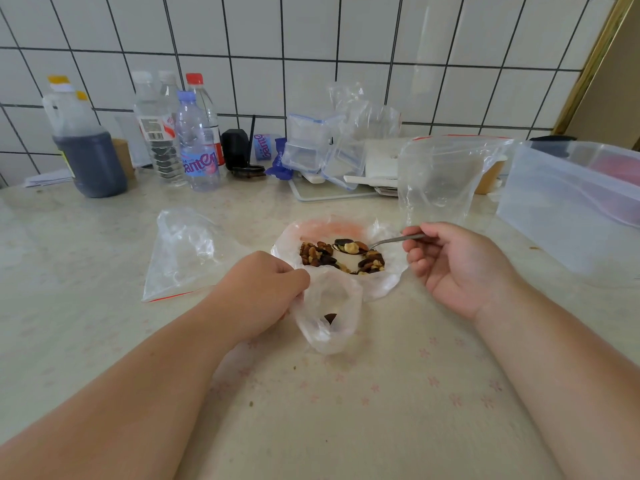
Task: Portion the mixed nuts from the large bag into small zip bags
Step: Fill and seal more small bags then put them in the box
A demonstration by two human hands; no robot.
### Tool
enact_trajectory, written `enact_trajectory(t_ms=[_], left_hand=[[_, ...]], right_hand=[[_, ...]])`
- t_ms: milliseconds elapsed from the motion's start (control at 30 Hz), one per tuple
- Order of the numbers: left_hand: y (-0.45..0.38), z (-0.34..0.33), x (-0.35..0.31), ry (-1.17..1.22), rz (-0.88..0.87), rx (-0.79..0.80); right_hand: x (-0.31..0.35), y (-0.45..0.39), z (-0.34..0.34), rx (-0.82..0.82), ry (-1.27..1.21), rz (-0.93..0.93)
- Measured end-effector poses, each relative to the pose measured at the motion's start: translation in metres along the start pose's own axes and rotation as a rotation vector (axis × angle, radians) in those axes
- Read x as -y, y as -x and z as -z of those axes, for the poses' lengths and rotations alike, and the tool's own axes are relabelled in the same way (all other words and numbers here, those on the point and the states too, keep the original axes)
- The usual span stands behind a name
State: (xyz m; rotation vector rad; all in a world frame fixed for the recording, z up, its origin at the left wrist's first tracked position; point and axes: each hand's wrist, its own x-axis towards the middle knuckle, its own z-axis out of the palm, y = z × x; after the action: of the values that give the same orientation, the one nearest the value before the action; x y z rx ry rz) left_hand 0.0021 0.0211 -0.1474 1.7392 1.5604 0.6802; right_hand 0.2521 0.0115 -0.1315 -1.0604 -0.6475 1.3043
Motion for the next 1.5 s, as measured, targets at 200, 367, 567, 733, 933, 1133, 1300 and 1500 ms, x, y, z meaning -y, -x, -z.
enact_trajectory(t_ms=[200,367,567,733,933,1133,1300,1500], left_hand=[[-0.001,0.0,0.001,0.0,0.002,0.012],[-0.002,-0.001,0.001,-0.026,-0.002,0.009],[-0.003,-0.002,0.002,-0.051,-0.008,0.015],[-0.002,-0.001,0.001,-0.06,-0.009,0.021],[-0.001,-0.001,0.0,-0.048,0.004,0.025],[-0.001,-0.001,0.0,-0.047,-0.005,0.024],[-0.002,-0.002,0.001,-0.047,-0.004,0.019],[-0.002,-0.002,0.002,-0.051,-0.002,0.016]], right_hand=[[0.003,0.015,-0.011,0.155,0.17,0.035],[-0.005,0.025,-0.015,0.3,0.451,0.254],[-0.007,0.035,-0.011,0.559,0.727,0.475],[-0.004,0.026,-0.006,0.425,0.473,0.515],[0.0,0.006,0.003,0.043,0.322,0.464],[-0.015,-0.006,0.008,-0.107,0.559,0.374],[-0.018,-0.005,0.004,-0.01,0.534,0.311],[-0.014,-0.006,0.002,-0.095,0.496,0.241]])
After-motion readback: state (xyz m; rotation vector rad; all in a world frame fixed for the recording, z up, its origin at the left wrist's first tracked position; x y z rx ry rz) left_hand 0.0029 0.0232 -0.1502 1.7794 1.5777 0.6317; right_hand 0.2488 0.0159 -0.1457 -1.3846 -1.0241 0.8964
